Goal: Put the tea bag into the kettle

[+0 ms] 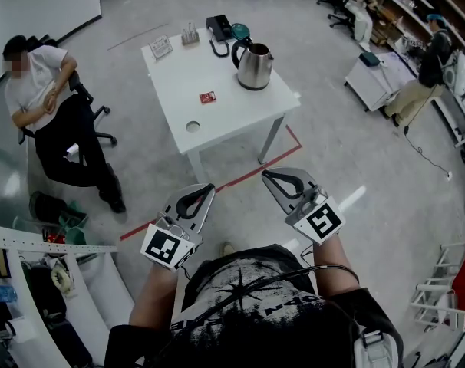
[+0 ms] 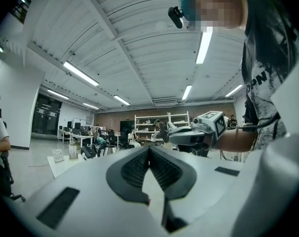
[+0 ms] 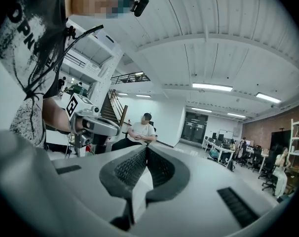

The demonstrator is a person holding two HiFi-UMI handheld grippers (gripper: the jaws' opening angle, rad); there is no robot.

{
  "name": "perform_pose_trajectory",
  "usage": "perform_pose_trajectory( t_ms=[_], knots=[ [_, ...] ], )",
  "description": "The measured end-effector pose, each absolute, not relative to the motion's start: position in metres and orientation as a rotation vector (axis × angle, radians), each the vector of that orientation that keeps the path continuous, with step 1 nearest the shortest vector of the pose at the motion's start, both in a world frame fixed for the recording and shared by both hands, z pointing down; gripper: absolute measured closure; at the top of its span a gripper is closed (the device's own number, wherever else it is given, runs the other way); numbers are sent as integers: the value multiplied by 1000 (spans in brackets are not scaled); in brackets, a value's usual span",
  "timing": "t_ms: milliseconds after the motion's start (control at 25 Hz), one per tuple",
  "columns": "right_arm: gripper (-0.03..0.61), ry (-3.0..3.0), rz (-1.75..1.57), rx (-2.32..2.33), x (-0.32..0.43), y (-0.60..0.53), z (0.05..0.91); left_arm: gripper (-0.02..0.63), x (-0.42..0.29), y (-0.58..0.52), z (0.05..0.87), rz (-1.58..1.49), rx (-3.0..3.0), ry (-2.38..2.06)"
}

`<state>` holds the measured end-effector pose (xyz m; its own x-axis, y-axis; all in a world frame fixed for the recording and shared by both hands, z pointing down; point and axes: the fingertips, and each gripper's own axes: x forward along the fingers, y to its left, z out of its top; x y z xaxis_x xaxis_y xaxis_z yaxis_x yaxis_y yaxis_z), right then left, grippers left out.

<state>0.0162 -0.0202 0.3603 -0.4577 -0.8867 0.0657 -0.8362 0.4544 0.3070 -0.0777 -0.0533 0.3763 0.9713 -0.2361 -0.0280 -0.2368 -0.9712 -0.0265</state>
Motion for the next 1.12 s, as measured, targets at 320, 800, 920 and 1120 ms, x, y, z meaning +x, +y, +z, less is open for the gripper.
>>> perform_pose_trajectory(
  t_ms=[320,800,920,1120],
  knots=[
    [569,-2424,-354,1495,24,-46,364,603,-74,-82,385,62,-3097,353],
    [569,-2479,-334,1432,55,-114,369,603,-43,-139,391,45,-3084,429],
    [569,-2508,-305,1417,68,-145,374,604,-33,-162,392,19,-3078,475],
    [569,-2559,-238,1354,87,-202,391,603,-19,-206,396,-25,-3073,590]
  ],
)
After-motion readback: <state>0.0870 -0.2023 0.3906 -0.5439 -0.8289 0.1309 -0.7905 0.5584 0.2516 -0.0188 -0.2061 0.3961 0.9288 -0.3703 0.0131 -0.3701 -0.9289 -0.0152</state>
